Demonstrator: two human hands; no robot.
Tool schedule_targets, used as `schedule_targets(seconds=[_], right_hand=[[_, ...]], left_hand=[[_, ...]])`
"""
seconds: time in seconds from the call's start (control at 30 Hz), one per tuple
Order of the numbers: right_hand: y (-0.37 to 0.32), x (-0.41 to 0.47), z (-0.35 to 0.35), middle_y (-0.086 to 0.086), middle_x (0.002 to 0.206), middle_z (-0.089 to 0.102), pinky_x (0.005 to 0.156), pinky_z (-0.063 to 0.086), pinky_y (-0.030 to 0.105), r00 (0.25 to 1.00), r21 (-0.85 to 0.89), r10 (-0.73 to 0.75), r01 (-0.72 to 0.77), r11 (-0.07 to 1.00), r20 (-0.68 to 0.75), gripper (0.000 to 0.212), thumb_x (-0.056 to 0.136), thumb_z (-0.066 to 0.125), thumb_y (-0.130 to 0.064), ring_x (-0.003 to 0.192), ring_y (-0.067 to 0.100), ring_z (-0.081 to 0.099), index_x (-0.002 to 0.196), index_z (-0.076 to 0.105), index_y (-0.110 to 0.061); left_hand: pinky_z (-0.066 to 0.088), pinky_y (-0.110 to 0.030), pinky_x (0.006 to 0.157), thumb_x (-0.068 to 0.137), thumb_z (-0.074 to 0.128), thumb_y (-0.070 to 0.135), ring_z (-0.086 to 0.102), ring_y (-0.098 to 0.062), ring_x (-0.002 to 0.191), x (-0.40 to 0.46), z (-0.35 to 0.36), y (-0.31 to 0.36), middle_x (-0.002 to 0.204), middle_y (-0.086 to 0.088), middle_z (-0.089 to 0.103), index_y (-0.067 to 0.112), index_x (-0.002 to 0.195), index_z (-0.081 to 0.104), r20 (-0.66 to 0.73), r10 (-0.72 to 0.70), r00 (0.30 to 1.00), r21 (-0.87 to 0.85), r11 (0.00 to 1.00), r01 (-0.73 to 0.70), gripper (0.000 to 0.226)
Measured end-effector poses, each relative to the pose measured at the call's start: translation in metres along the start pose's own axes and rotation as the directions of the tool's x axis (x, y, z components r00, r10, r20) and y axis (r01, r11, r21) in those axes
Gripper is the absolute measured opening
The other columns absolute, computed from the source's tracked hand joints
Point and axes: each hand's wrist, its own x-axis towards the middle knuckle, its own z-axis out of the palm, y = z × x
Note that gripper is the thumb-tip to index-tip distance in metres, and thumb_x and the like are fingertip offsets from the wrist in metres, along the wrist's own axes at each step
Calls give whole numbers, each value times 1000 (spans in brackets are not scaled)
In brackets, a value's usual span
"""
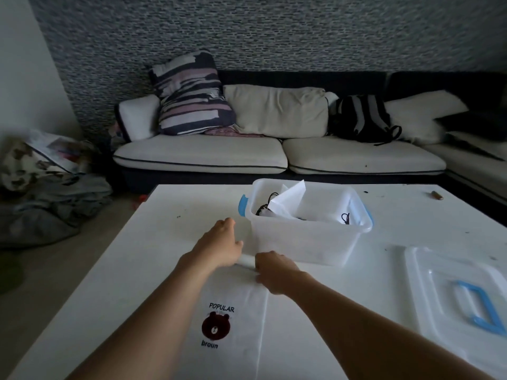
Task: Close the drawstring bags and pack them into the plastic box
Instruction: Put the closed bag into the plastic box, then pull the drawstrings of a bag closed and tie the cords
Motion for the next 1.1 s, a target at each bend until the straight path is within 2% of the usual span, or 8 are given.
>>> schedule_targets(seconds=[0.1, 0.23, 0.33, 0.43, 0.6, 0.77, 0.9, 1.1], right_hand=[[2, -7, -9, 15, 116, 63, 72, 41, 32, 997, -16, -55, 56, 998, 63, 25, 95, 59, -23, 98, 33, 61, 112, 63, -6], [6, -33, -65, 5, 117, 65, 96, 43, 34, 981, 155, -191, 191, 969, -15, 25, 91, 68, -34, 110, 22, 55, 113, 71, -21], [19, -67, -110, 3, 90, 72, 78, 46, 25, 947, 368, -223, 297, 881, -232, 12, 87, 76, -23, 81, 10, 59, 96, 76, -17], [40, -100, -130, 0, 68, 70, 67, 47, 21, 923, 519, -130, 316, 794, -363, 5, 87, 75, -15, 63, 7, 59, 83, 74, -12], [69, -126, -131, -3, 57, 64, 63, 52, 31, 913, 562, -21, 270, 782, -408, 17, 92, 69, -15, 57, 12, 59, 78, 71, -6], [72, -147, -133, -3, 57, 58, 58, 45, 21, 908, 578, 4, 263, 773, -419, 26, 95, 66, -17, 53, 10, 54, 73, 66, -2], [82, -169, -140, 7, 61, 51, 57, 37, 23, 919, 663, 55, 240, 709, -391, 26, 97, 59, -14, 57, 16, 46, 78, 65, 2], [99, -175, -120, 13, 76, 70, 60, 54, 27, 932, 814, 153, 197, 547, -329, 24, 98, 49, 8, 56, 17, 56, 108, 70, 2]], left_hand=[[38, -42, 110, 97, 52, 44, 38, -28, 138, -4, -4, 0, 154, -8, 34, 13, 148, 31, 29, -13, 999, 10, 1000, 13, 63], [36, -37, 112, 84, 52, 73, 41, -17, 137, -18, -19, 3, 143, 5, 49, 21, 139, 52, -60, 63, 996, -159, 985, -72, 75], [50, -34, 90, 76, 54, 83, 70, -14, 89, -38, -37, 12, 94, 3, 75, 22, 98, 75, 74, 106, 992, -527, 849, -51, 68], [44, -22, 63, 92, 59, 54, 57, -8, 63, -62, -50, 22, 66, 7, 63, 18, 71, 69, 120, 164, 979, -607, 793, -58, 43], [49, -24, 59, 96, 63, 21, 61, -15, 65, -80, -62, 23, 73, -2, 69, 2, 93, 72, -55, 104, 993, -812, 574, -105, 20], [58, -25, 71, 97, 60, 13, 70, -18, 78, -95, -65, 30, 89, -12, 76, 4, 95, 76, -129, 33, 991, -935, 329, -133, 18], [60, -25, 75, 97, 55, 0, 71, -21, 85, -101, -71, 27, 98, -19, 75, 4, 100, 75, -155, 92, 984, -924, 338, -178, 21], [60, -23, 68, 95, 60, -1, 74, -21, 73, -91, -66, 26, 83, -14, 76, 7, 101, 73, -350, -25, 937, -848, 433, -305, 16]])
